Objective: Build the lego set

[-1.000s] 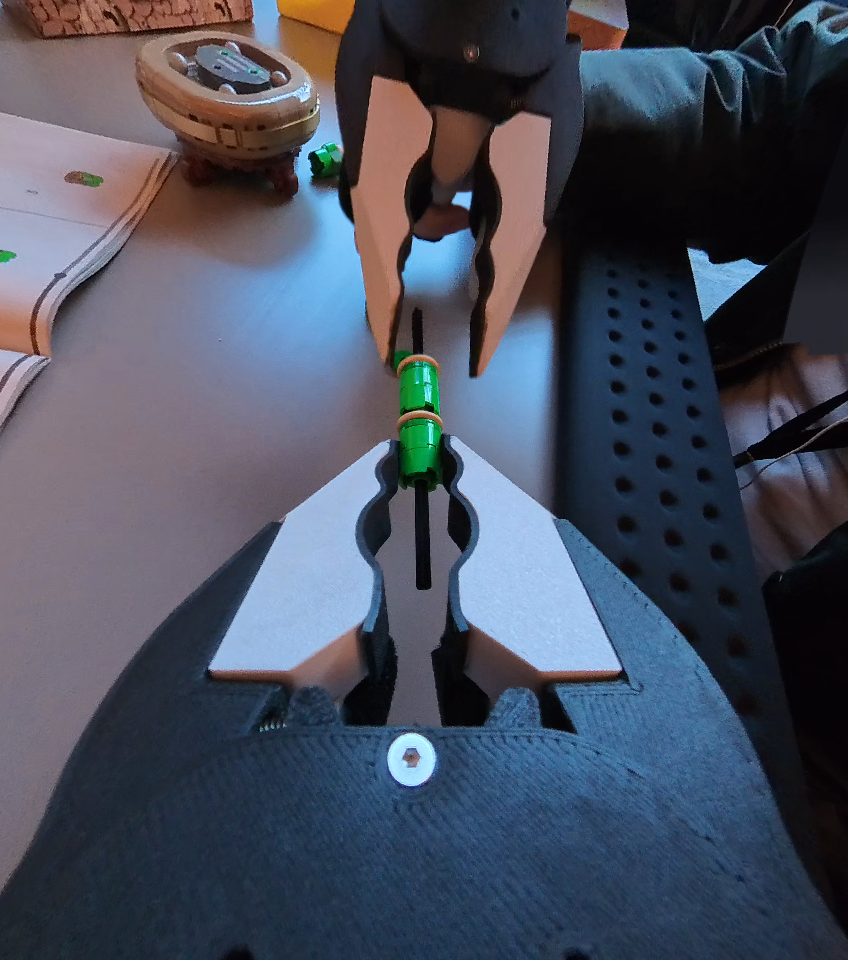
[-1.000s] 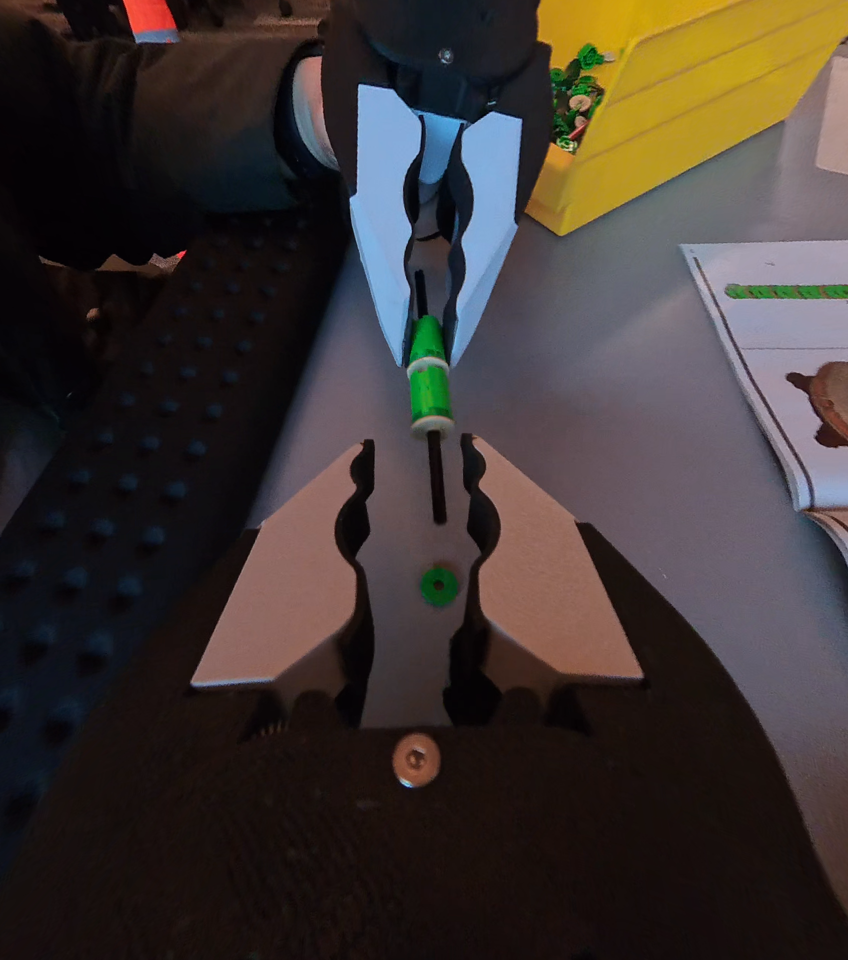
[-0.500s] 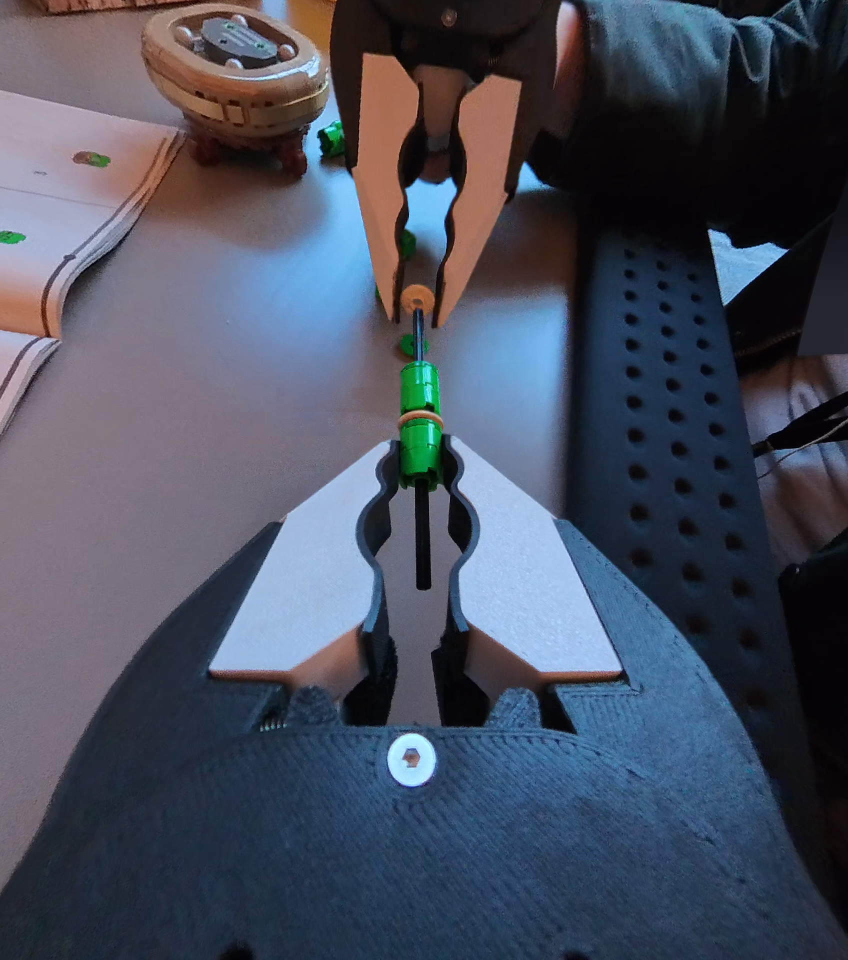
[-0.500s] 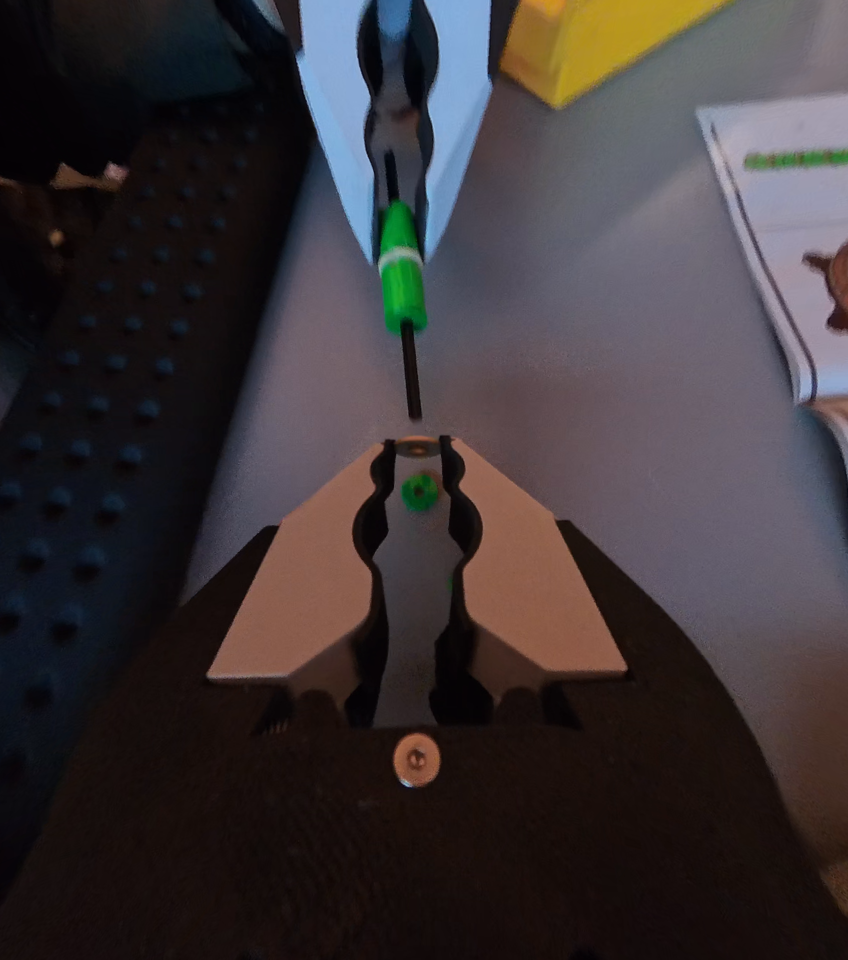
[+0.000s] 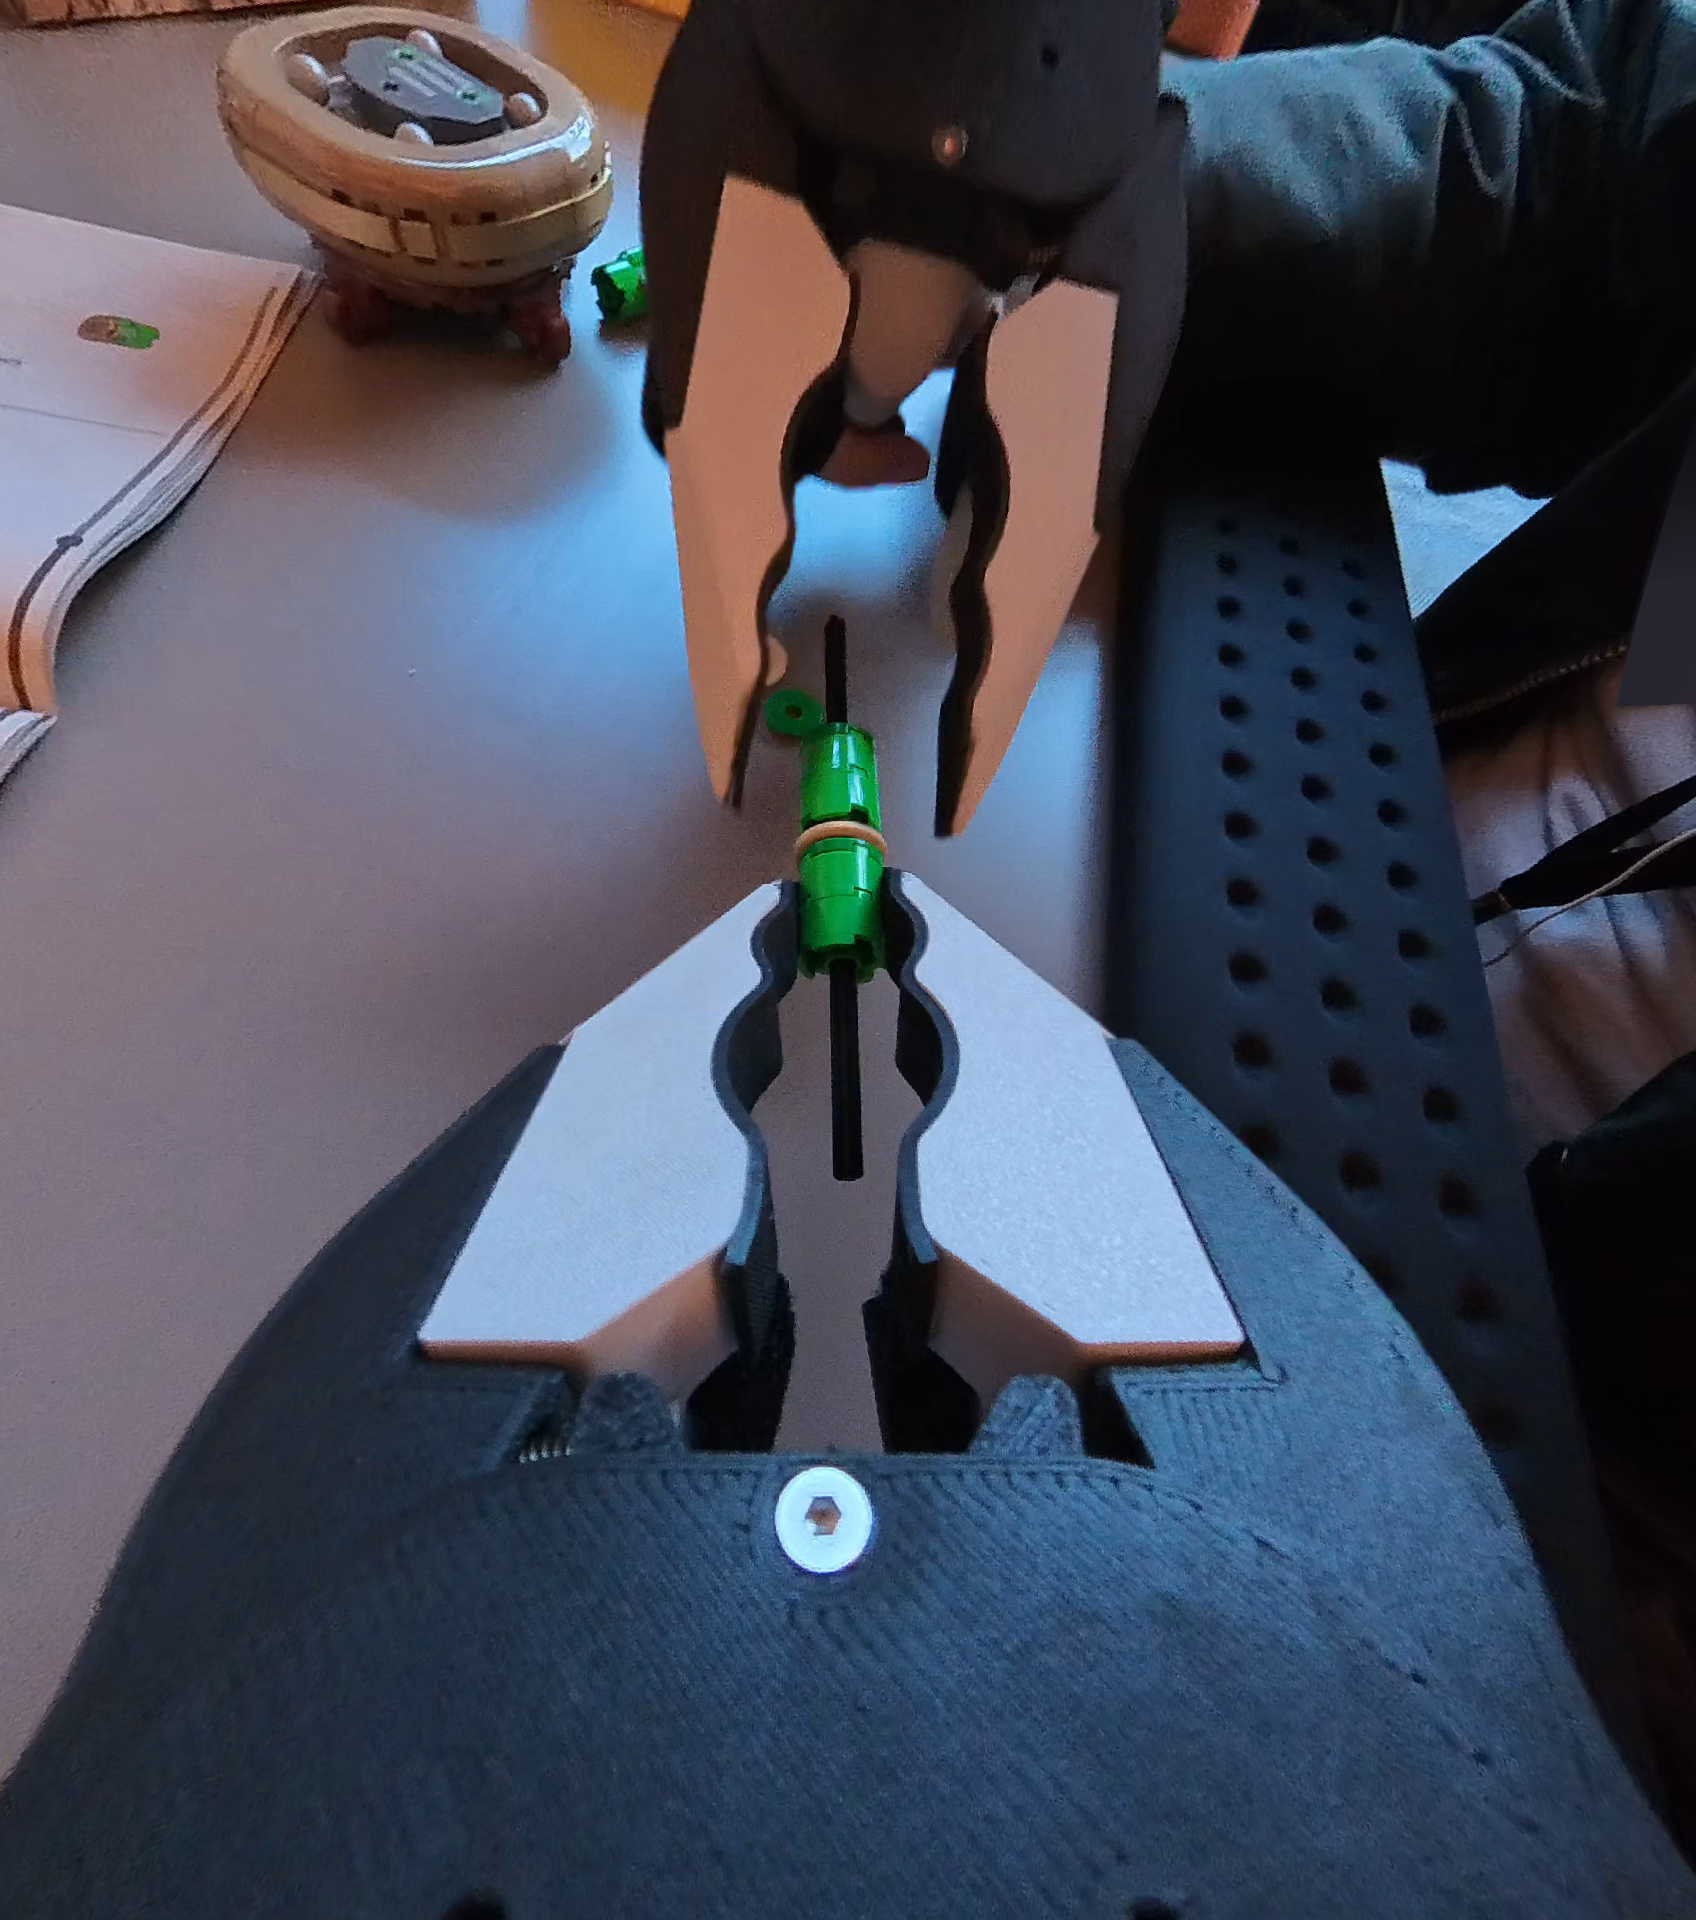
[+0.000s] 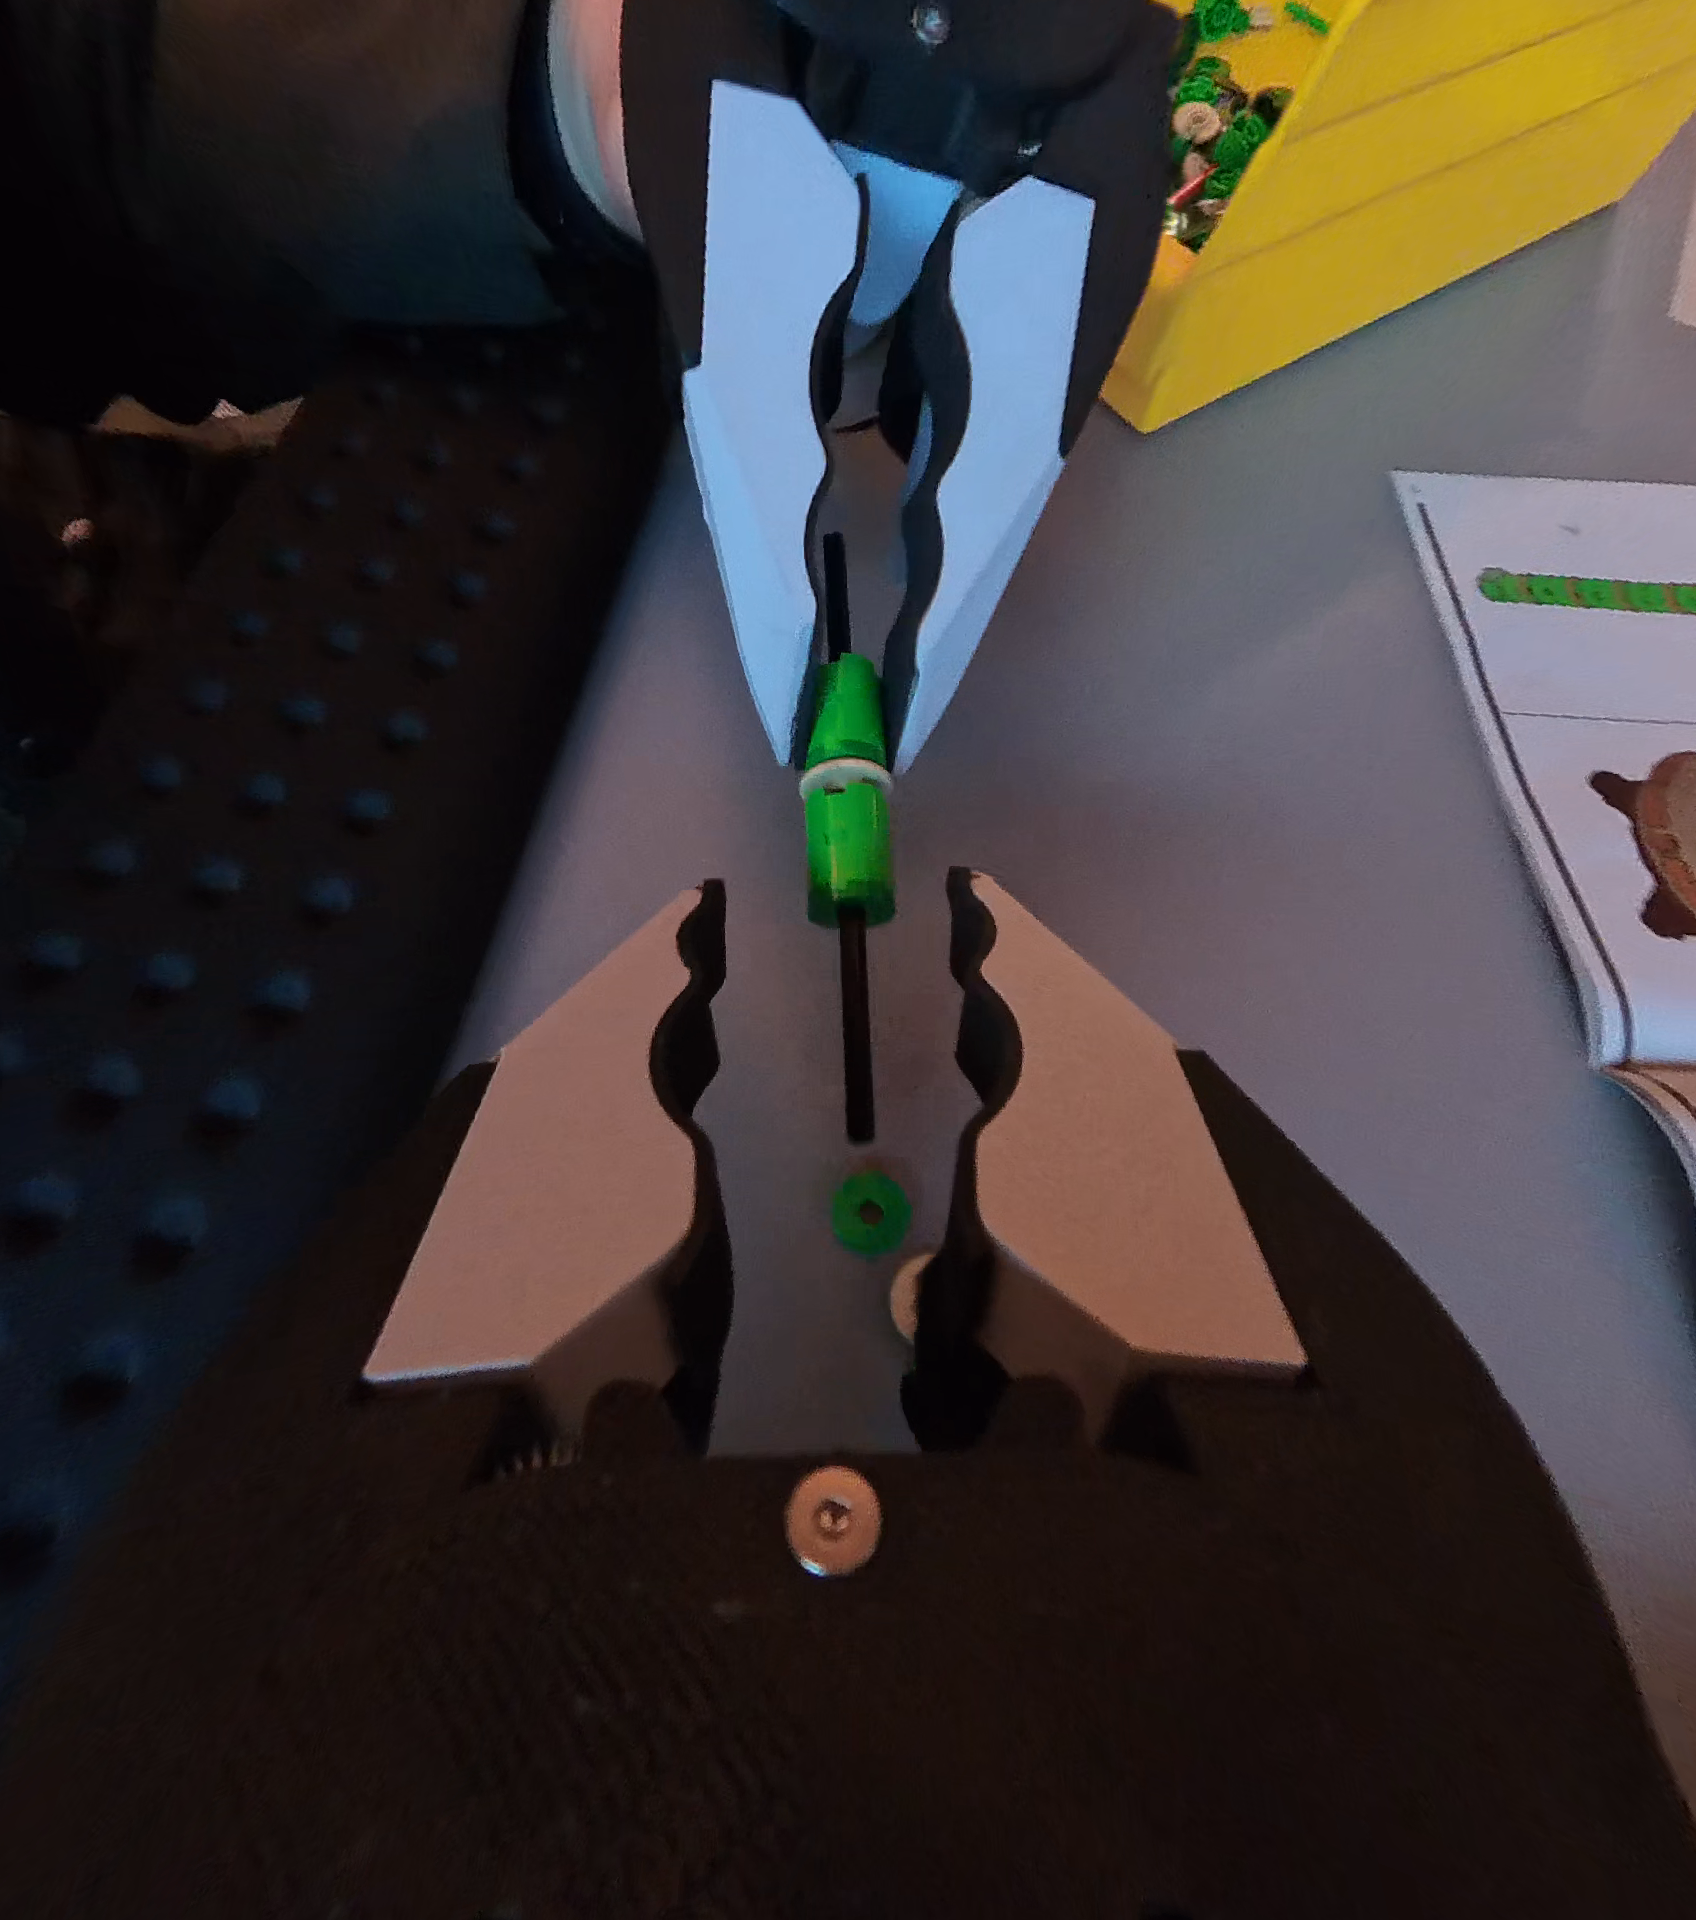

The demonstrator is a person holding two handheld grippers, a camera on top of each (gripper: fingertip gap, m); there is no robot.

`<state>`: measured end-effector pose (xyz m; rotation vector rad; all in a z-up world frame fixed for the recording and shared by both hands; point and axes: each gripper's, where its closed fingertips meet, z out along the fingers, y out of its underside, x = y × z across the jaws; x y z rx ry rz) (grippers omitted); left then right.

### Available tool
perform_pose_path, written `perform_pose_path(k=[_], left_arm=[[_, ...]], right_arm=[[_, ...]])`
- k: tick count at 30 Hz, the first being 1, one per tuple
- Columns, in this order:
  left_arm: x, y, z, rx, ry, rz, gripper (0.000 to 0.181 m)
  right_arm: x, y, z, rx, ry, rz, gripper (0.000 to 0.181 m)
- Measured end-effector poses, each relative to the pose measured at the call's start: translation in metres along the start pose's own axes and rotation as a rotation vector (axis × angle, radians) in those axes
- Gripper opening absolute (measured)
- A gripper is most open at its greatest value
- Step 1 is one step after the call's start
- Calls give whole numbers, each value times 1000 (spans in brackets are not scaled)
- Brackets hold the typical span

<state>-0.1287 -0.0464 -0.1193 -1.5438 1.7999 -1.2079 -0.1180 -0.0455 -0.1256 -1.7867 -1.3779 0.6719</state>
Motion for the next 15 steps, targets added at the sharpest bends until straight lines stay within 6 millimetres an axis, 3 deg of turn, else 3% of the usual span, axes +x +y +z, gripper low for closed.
perform_pose_path(k=[5,15], left_arm=[[7,-2,4,0,27,14,15],[13,-2,4,-6,55,23,15]], right_arm=[[-6,-4,8,-14,-17,-4,15],[-13,-1,-3,-38,-81,-1,16]])
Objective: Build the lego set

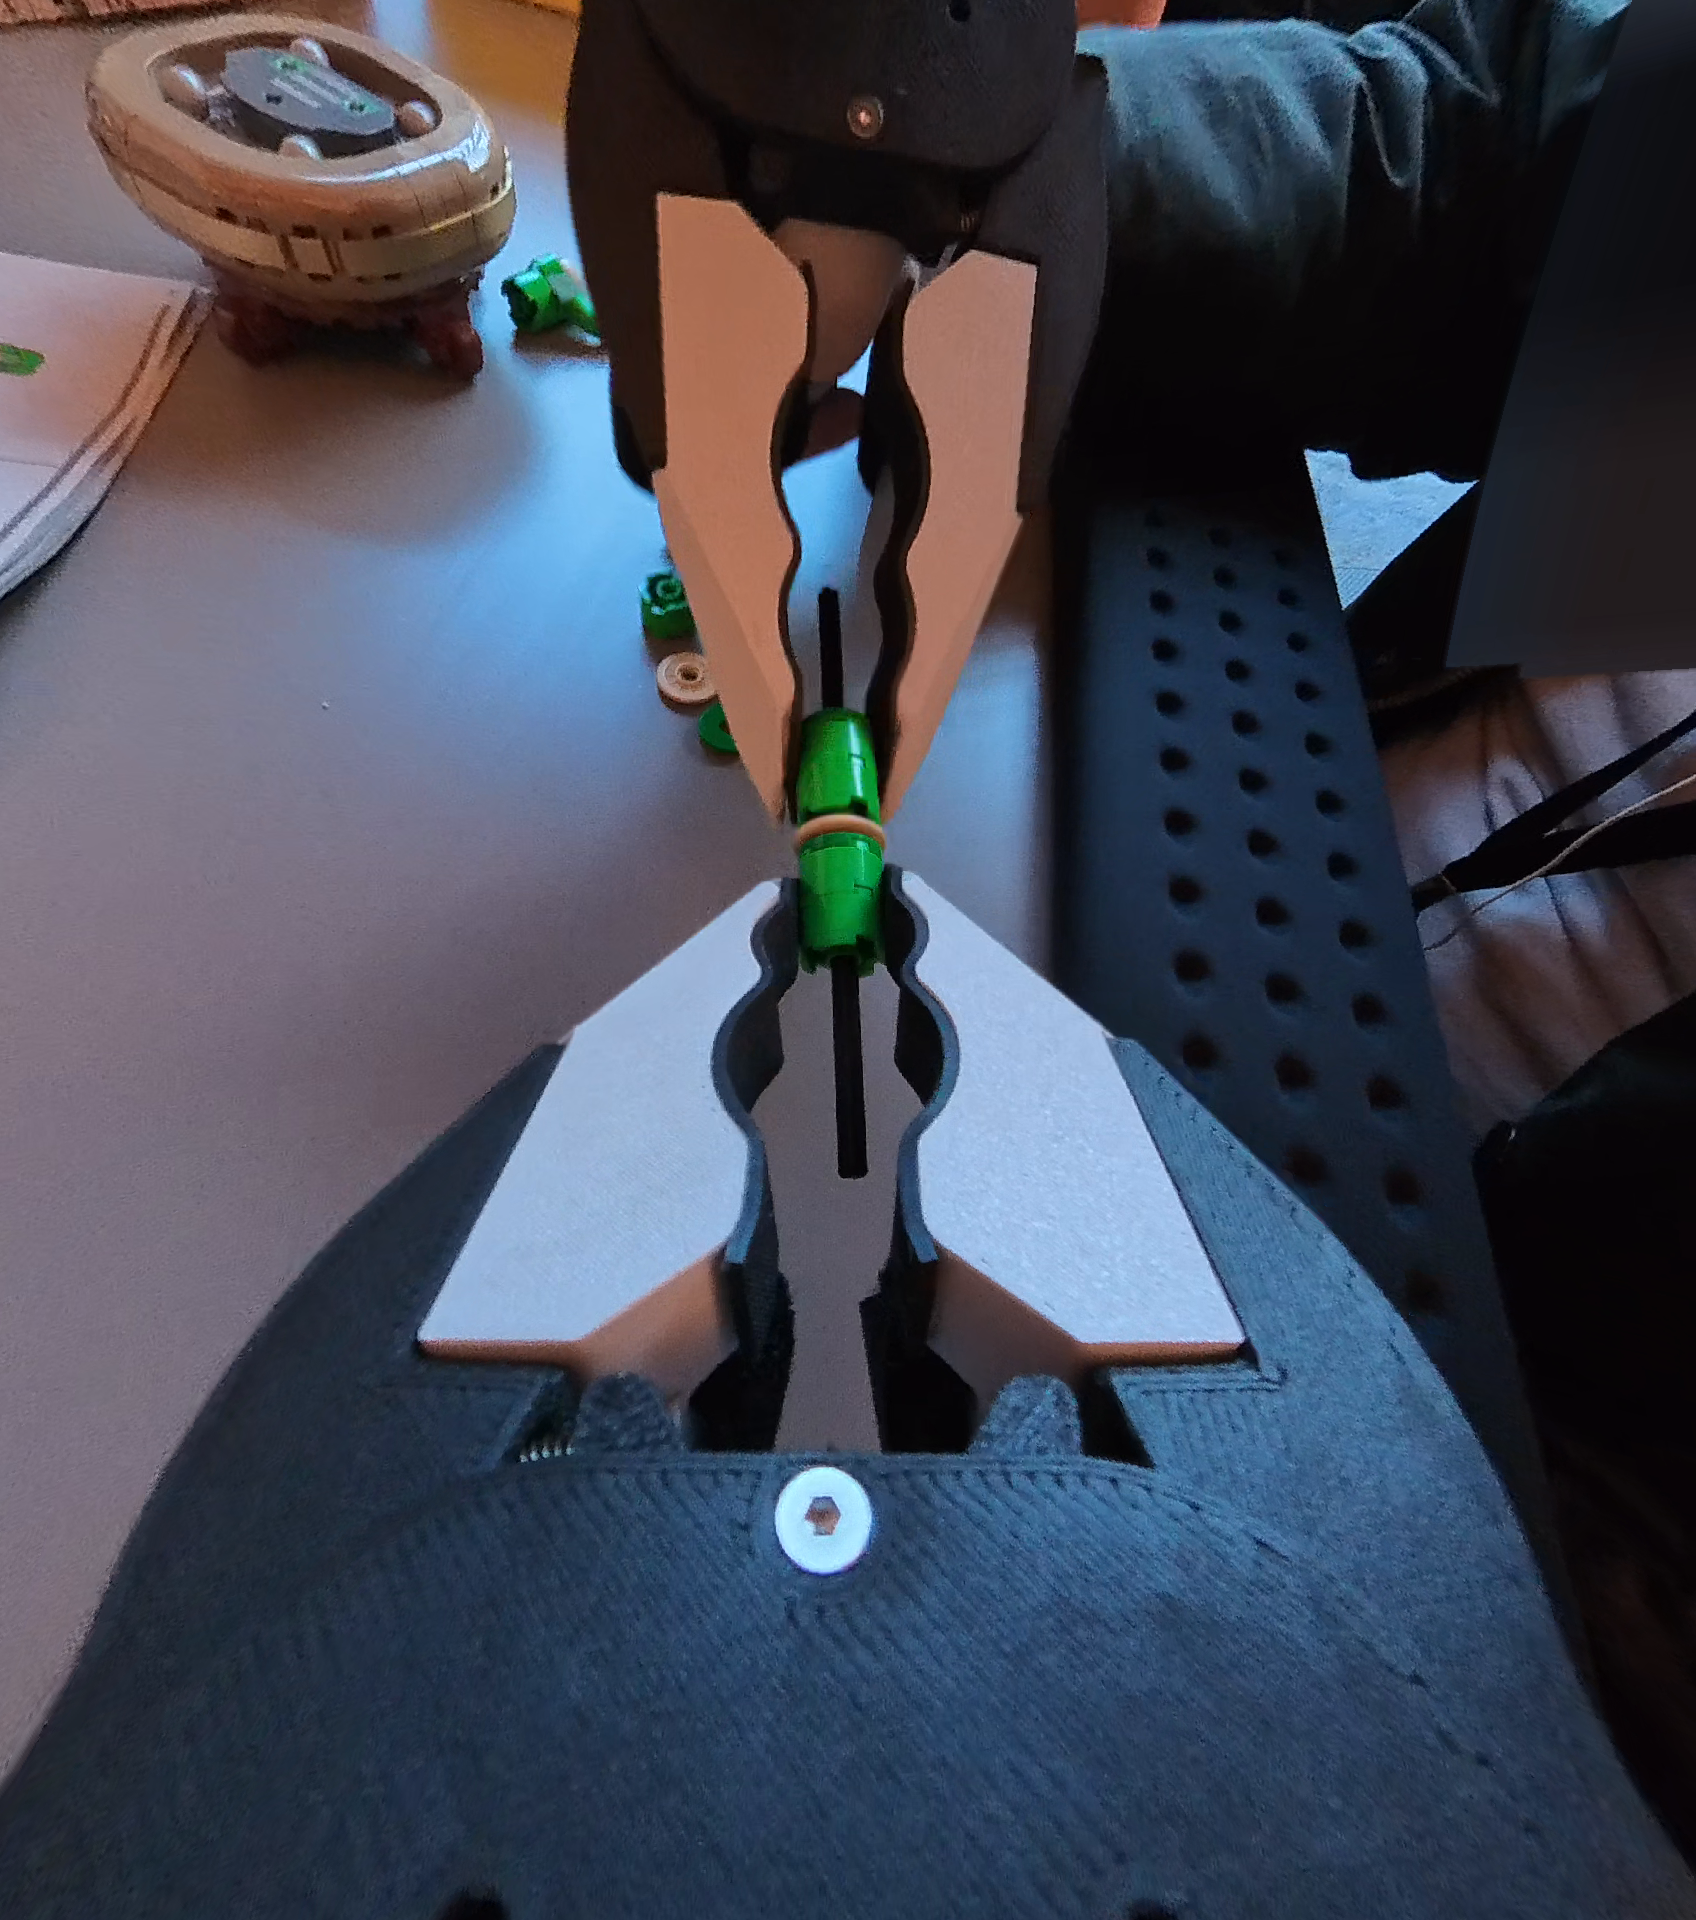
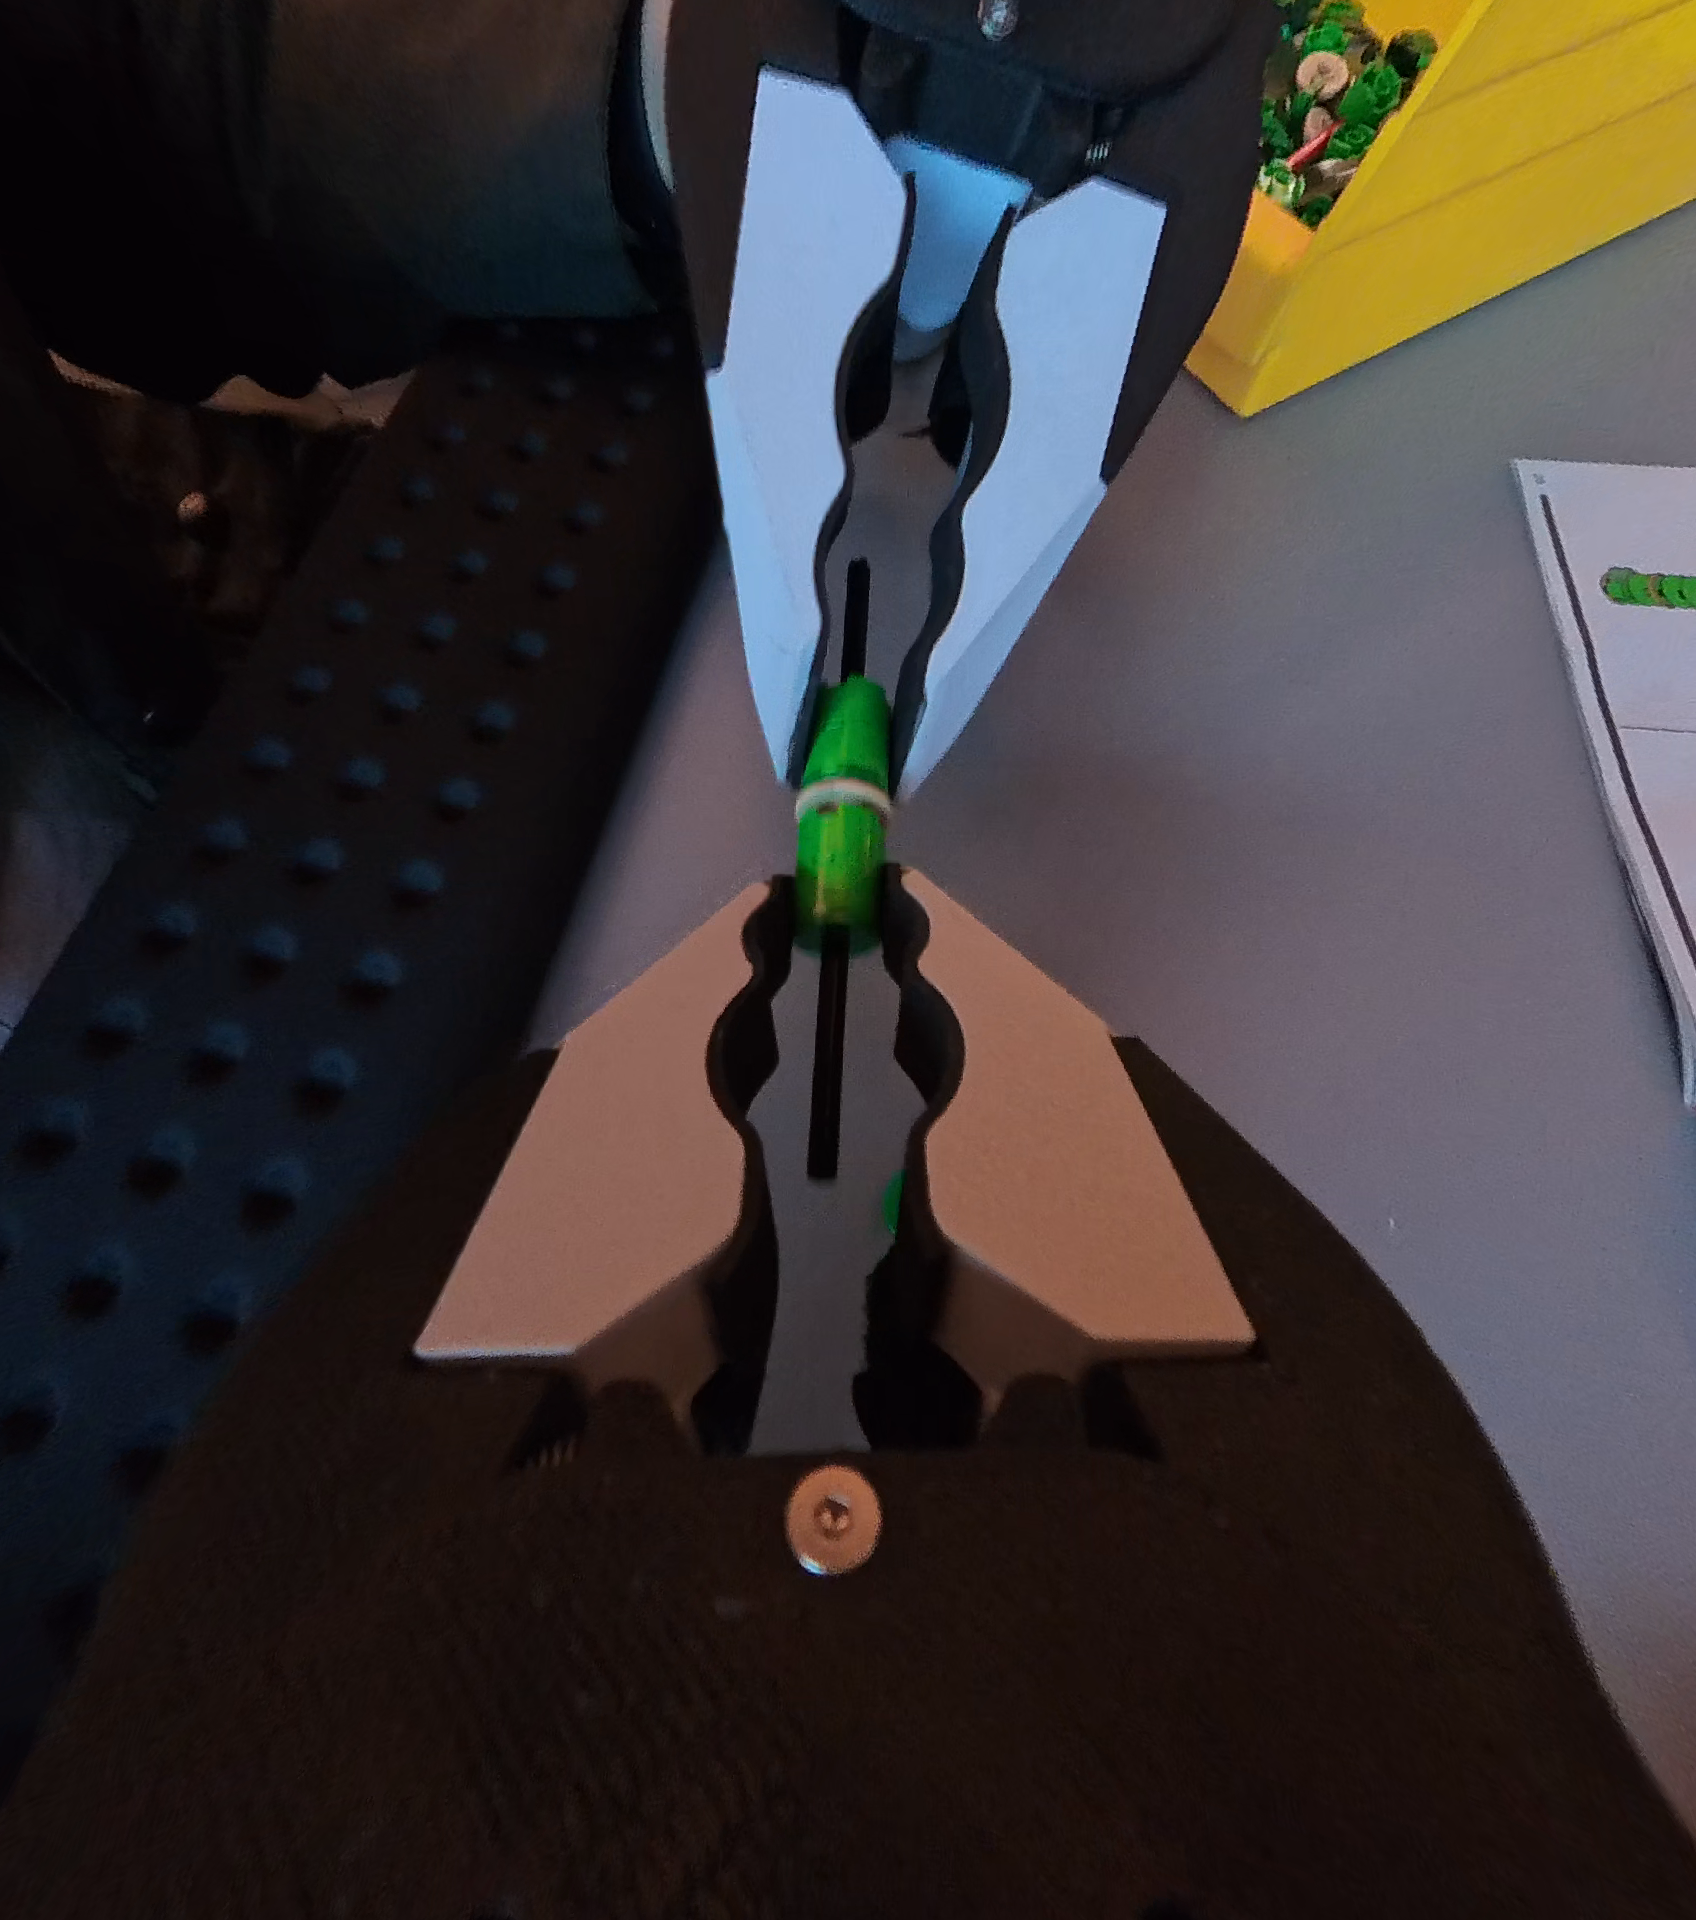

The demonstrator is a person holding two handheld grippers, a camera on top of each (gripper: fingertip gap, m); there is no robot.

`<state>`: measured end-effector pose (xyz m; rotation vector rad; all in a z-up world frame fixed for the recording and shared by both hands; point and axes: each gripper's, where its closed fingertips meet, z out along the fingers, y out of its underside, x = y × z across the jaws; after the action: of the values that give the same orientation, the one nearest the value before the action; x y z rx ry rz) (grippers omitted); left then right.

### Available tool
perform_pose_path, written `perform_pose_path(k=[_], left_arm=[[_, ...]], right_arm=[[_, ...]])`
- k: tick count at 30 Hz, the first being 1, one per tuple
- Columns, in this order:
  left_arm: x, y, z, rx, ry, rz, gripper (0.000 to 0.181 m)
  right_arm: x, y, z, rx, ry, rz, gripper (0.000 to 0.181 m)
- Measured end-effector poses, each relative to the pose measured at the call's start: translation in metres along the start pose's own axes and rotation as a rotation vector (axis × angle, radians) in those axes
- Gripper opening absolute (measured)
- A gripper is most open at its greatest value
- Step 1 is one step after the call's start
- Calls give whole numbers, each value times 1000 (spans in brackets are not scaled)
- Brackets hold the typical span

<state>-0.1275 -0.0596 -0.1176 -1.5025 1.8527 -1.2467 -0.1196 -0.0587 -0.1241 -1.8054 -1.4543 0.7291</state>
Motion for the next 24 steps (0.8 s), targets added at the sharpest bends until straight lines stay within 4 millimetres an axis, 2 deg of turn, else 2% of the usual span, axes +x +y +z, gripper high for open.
perform_pose_path(k=[3,5,7,10,11,12,14,24], left_arm=[[-6,5,-6,4,-19,-26,15],[-6,1,-7,23,-11,-33,15],[-5,0,-6,23,-11,-24,15],[-5,1,-4,16,-10,-24,15],[-4,0,-4,19,-7,-25,15],[-3,-1,-4,23,0,-25,15],[-2,-2,-5,29,2,-22,15],[0,-9,-7,60,-12,14,15]], right_arm=[[7,11,-11,-3,24,4,7],[10,5,-20,75,16,46,11],[12,-6,-24,139,11,83,26],[9,-11,-20,144,0,68,29],[7,-10,-17,128,-2,59,28],[5,-8,-15,110,-11,49,19],[4,-6,-12,93,-8,37,17],[3,-12,-20,122,-28,49,15]])
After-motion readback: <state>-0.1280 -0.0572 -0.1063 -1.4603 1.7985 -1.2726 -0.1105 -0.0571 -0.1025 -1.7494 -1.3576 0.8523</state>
